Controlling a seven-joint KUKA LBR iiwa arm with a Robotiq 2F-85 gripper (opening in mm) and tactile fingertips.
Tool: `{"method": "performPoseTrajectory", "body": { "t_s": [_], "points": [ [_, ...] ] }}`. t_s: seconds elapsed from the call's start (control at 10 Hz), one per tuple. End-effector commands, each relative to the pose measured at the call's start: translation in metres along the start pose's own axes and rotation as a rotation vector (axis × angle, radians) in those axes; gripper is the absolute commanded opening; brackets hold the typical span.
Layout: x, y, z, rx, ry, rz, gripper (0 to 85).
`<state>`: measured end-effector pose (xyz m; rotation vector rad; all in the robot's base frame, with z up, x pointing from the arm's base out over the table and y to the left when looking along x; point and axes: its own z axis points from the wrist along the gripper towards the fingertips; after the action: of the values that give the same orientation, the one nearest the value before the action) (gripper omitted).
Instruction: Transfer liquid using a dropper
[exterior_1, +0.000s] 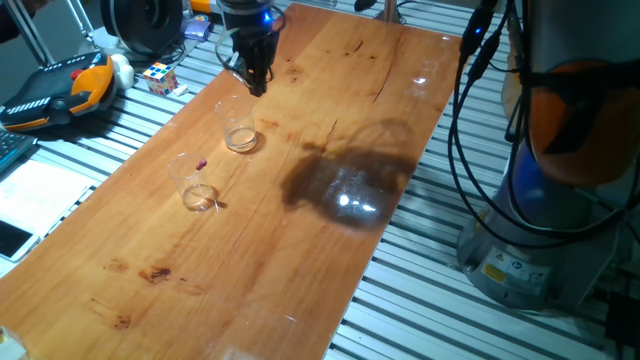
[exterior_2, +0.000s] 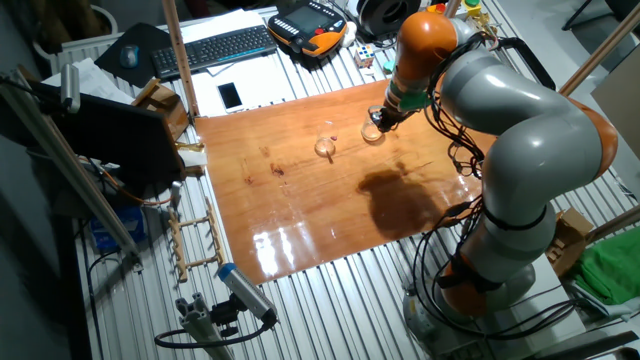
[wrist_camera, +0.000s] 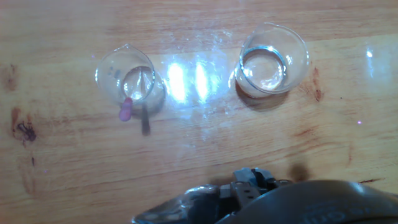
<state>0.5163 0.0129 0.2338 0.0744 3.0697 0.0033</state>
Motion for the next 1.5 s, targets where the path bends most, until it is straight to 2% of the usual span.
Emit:
{"method": "performPoseTrajectory", "body": {
  "t_s": [0.0,0.2,0.5,0.7,1.1,1.4],
  "points": [
    [0.0,0.003,0.002,-0.005,-0.007,-0.001,1.0],
    [-0.001,0.011,0.006,-0.007,-0.023,-0.009,1.0],
    [-0.005,0.021,0.011,-0.002,-0.024,-0.009,1.0],
    [-0.005,0.029,0.018,-0.006,-0.024,0.016,1.0],
    [-0.003,0.048,0.034,-0.021,-0.054,0.046,1.0],
    [-0.004,0.06,0.039,-0.018,-0.06,0.055,1.0]
  ]
}}
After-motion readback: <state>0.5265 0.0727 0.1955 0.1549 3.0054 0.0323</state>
